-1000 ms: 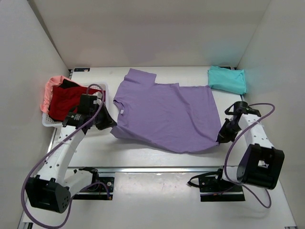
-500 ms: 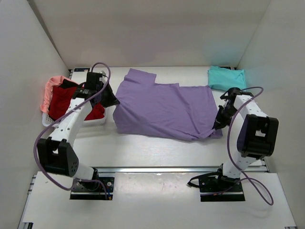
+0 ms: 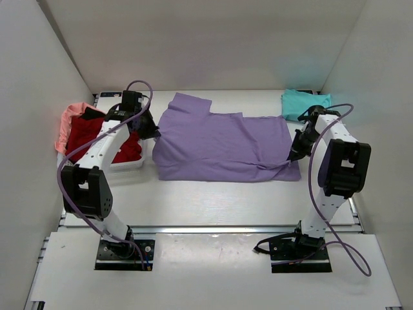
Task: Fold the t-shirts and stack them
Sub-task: Fold the flattened tshirt in 1/3 of the way
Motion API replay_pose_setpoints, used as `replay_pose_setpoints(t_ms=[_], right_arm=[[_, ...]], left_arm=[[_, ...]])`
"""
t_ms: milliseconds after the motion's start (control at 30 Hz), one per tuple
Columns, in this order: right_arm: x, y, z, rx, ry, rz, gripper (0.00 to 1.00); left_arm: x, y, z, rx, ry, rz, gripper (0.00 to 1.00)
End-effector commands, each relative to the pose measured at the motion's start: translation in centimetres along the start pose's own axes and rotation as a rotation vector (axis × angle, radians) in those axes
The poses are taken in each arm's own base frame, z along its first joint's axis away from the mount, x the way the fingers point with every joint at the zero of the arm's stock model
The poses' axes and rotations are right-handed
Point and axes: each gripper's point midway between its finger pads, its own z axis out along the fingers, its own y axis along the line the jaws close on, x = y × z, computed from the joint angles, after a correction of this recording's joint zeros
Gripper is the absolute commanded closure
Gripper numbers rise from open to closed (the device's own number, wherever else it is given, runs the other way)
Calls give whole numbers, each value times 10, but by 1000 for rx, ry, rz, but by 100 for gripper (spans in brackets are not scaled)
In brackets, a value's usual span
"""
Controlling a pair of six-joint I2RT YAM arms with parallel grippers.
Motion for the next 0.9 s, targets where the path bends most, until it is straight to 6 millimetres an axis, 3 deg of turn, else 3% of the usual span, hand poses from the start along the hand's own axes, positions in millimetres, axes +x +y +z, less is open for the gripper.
replay_pose_setpoints(t_ms=[0,300,333,367,500,600,667,733,800,867], right_arm=[[-11,-3,-3,23,-4,8,100],[-29,-7,-3,19,-42,31,100],[-34,-7,-4,14,-57,34,96],[-35,-3,-4,-4,-59,29,89],[-57,2,-17,-34,-133,34,79],[-70,2,-30,-26,-186,36,73],[-73,-3,-40,3,-216,34,70],[-70,-6,-41,17,-215,34,70],[-62,-1,-45,10,-217,17,81],[-48,-4,-34,2,-185,25,91]], left_arm=[[-26,-4,-10,-1,-78,12,100],[-43,4,-1,-47,-107,4,100],[-48,4,-3,-47,-118,5,100],[-51,3,-1,-41,-120,-3,98],[-61,1,0,-28,-130,-18,76],[-70,-5,-2,-6,-151,-23,77],[-78,-12,-5,6,-170,-22,68],[-85,-21,-11,24,-194,-14,67],[-83,-27,-12,35,-193,7,69],[-62,-37,-6,61,-144,21,75]])
